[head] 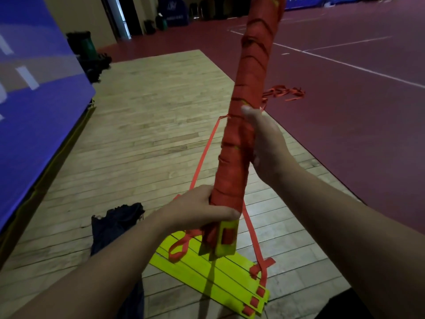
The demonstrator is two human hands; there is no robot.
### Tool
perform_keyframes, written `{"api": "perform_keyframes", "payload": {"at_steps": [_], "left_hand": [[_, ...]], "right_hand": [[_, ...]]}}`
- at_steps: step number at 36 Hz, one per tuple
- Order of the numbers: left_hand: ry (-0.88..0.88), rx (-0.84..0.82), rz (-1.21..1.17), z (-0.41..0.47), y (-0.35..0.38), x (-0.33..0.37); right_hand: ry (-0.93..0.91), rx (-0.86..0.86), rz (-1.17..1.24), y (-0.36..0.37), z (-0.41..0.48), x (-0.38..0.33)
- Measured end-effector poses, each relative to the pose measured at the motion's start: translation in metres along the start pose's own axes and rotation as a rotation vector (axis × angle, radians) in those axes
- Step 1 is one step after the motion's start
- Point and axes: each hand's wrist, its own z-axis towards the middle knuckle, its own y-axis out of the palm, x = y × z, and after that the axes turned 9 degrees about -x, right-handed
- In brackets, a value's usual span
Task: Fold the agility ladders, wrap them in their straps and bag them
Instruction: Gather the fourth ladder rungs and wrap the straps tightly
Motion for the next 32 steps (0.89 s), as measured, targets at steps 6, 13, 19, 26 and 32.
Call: {"api": "perform_keyframes", "payload": {"at_steps": [6,13,19,26,32], "left_hand": [[0.223,-0.305,-0.361,-0.015,0.004,0.015],[0.078,-0.448,-0.388,-0.020,0.002,0.019],[-0.162,-0.437,-0.028,-0.028,-0.010,0.017],[-0.113,-0.138,0.229,-0.008,0.006,0.005],[-0.089,-0.113,0.048,-0.005,0.003,-0.002]], "right_hand": [[0.243,-0.485,0.542,0.008,-0.021,-0.006],[0.392,-0.487,0.474,0.013,-0.018,0.002],[0.396,-0.296,0.170,0.001,-0.010,0.009],[0.149,-0.005,-0.053,-0.002,0.000,0.018],[0.048,-0.009,-0.177,0.006,-0.002,0.016]]}}
